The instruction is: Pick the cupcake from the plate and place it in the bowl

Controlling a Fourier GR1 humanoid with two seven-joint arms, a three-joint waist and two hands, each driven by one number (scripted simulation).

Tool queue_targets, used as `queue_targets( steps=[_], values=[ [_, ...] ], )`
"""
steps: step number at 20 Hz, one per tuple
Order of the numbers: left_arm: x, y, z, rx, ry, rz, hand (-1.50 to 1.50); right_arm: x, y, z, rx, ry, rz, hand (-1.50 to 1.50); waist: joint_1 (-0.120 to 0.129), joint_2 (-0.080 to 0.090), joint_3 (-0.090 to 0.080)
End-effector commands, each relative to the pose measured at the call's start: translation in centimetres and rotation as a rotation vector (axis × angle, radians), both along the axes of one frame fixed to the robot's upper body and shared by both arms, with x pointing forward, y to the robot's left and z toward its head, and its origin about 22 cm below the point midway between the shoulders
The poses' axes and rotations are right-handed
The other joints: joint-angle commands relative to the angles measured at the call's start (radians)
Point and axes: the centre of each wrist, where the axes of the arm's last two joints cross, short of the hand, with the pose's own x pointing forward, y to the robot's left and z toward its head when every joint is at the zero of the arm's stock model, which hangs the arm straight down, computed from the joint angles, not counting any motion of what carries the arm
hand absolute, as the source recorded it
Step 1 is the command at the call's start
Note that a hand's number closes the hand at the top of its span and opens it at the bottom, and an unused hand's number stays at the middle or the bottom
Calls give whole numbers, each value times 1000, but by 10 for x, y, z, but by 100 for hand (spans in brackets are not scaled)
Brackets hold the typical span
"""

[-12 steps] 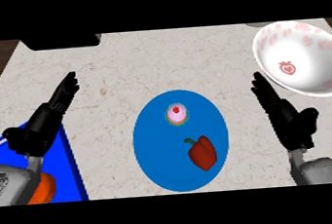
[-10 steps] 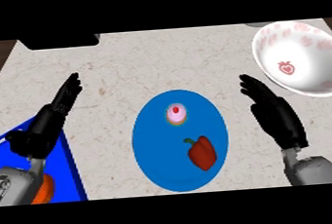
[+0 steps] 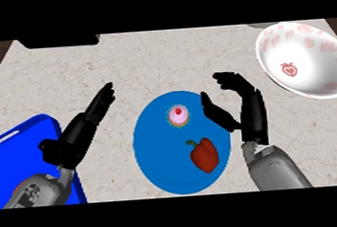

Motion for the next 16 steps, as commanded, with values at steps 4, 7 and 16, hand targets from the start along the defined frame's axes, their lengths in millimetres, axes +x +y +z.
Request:
queue_targets(
  steps=[4,7,16],
  values=[
    [-4,-12,-3,-22,25,-26,0,7,47,0,-294,37,34,-150,-7,1,2],
    [-7,-18,3,-38,19,-23,0,32,61,38,-446,153,63,-150,4,-3,0],
    [-9,-9,-6,-24,38,-28,0,54,77,88,-734,725,330,-150,8,-4,-1]
  ],
)
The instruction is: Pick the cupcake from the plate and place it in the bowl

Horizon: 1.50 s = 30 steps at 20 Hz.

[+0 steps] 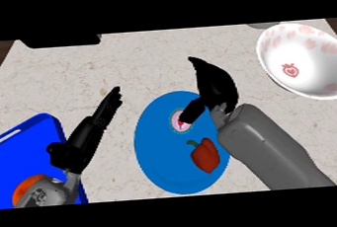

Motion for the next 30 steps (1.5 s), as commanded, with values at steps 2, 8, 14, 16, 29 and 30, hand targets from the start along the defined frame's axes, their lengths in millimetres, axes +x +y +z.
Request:
queue_targets(
  steps=[2,8,14,16,29,30],
  values=[
    [0,0,-4,-4,9,-6,0,10,34,41,-120,312,67,-150,5,3,1],
    [2,-19,4,-25,-1,1,0,20,52,66,-117,477,75,-150,-6,0,3],
    [-1,-6,4,5,-16,11,0,32,62,72,-131,529,53,-150,-5,1,4],
    [-3,-11,5,-8,-10,-1,0,38,66,57,-154,548,53,-150,1,5,4],
    [-7,-15,0,-30,8,10,0,18,88,43,-224,387,21,-150,-4,4,4],
    [8,8,8,0,-12,-6,0,14,87,39,-231,382,20,-150,-14,4,4]
  ],
)
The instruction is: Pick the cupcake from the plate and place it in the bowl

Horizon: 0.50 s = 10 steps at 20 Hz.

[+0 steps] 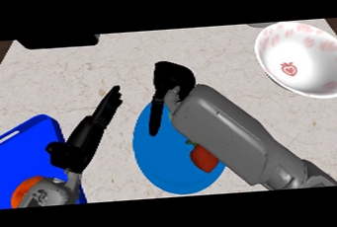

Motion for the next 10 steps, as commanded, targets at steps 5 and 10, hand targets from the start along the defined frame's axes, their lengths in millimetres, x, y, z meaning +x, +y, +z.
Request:
queue_targets(
  steps=[5,10],
  values=[
    [-4,-2,-2,-6,4,11,0,-17,10,-22,-216,-18,-123,-150,-5,-2,0],
    [1,-7,-10,3,-8,11,0,-20,2,-39,-218,-4,-150,-150,-10,1,0]
  ],
)
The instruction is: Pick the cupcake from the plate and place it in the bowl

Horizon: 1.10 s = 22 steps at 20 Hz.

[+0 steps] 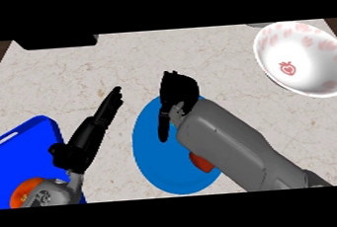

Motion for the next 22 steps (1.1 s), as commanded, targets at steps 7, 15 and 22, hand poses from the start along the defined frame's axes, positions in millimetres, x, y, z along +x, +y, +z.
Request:
queue_targets(
  steps=[7,15,22],
  values=[
    [9,2,-1,11,7,1,0,3,-6,-15,-86,107,-150,-150,2,3,0],
    [3,-3,-6,0,-9,-20,0,-2,-24,-46,-64,80,-148,-150,5,4,0],
    [-4,2,-7,8,10,-22,0,14,-26,-46,-63,-70,-82,150,12,5,0]
  ],
)
